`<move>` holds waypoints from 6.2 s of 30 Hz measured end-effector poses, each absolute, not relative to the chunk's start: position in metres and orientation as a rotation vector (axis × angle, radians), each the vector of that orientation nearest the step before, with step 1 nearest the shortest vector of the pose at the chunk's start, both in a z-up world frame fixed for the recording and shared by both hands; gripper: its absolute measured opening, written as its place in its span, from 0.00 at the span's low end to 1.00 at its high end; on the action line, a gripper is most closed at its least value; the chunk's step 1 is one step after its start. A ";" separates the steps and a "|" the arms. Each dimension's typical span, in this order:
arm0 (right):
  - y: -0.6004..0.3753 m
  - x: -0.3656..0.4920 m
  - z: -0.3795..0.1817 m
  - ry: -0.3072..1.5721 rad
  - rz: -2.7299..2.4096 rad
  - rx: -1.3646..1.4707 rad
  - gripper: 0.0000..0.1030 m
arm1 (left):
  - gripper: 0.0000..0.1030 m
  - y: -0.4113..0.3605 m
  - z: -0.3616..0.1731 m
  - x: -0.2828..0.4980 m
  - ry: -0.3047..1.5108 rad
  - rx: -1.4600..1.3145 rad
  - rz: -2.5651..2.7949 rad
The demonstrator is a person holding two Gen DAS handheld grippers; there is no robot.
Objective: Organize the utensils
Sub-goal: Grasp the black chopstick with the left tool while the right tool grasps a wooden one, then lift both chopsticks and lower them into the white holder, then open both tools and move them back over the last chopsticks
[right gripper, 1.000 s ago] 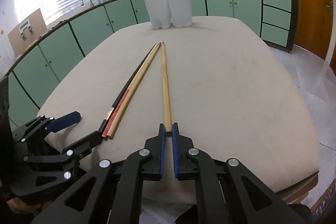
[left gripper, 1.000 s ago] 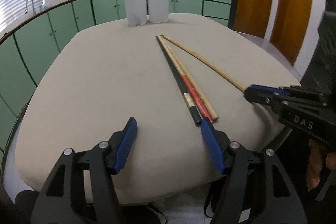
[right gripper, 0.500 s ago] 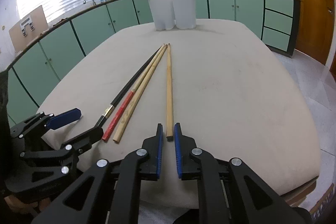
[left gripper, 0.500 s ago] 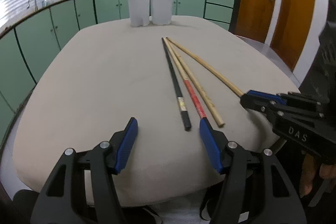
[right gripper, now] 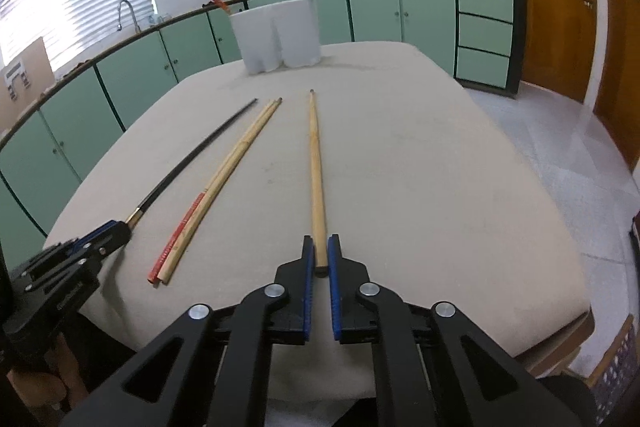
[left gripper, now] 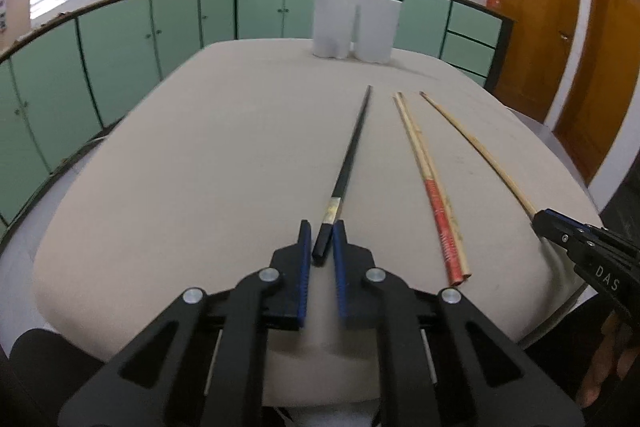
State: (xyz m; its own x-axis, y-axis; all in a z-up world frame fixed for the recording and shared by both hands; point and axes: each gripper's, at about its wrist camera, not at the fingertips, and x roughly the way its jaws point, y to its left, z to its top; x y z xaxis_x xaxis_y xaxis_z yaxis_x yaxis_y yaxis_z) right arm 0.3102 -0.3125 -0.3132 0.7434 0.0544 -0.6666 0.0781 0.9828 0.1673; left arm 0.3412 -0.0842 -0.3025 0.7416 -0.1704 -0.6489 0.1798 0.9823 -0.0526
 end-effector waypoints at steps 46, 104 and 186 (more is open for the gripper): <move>-0.324 0.302 -0.157 0.692 0.128 0.112 0.07 | 0.06 -0.055 -0.200 0.336 0.753 -0.039 -0.364; -0.315 0.542 0.050 0.778 0.172 0.000 0.07 | 0.06 -0.100 0.013 0.542 0.660 0.081 -0.438; -0.306 0.332 -0.310 0.748 0.076 0.039 0.06 | 0.70 -0.044 -0.220 0.358 0.670 -0.101 -0.343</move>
